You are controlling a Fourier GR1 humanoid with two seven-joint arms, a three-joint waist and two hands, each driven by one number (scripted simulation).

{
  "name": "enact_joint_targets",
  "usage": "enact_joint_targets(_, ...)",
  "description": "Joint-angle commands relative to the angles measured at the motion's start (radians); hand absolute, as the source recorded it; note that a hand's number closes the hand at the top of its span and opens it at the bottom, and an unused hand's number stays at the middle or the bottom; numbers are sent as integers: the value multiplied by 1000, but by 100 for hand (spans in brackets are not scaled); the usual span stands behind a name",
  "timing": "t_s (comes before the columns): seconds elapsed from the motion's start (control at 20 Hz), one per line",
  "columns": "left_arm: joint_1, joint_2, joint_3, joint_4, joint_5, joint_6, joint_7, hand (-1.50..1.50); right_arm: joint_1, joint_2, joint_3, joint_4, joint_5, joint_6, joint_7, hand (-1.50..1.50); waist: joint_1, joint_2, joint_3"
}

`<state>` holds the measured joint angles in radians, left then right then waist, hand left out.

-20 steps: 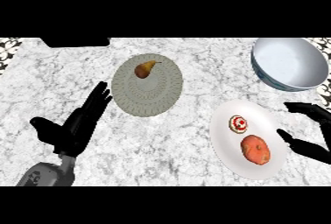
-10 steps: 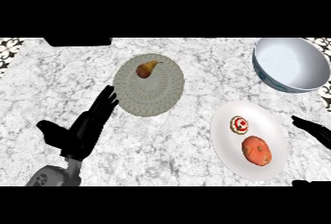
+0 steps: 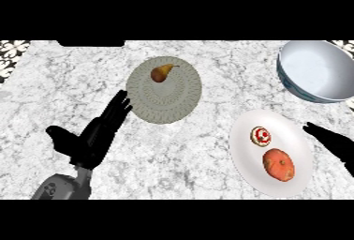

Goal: Pick the squash from the plate and place it in the bowl

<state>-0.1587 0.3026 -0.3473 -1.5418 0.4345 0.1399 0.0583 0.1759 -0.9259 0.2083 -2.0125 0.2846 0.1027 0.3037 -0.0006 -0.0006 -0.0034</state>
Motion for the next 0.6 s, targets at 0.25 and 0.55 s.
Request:
enact_joint_targets(0.25,-3,-49,2,64,-47,-35,-40,0,-158,94,110,-35,9,203,421,-150,7,2,2)
enact_joint_targets(0.55,2,-9,76,-7,-6,-89,23,0,-247,217,194,131,105,270,473,-150,12,2,3)
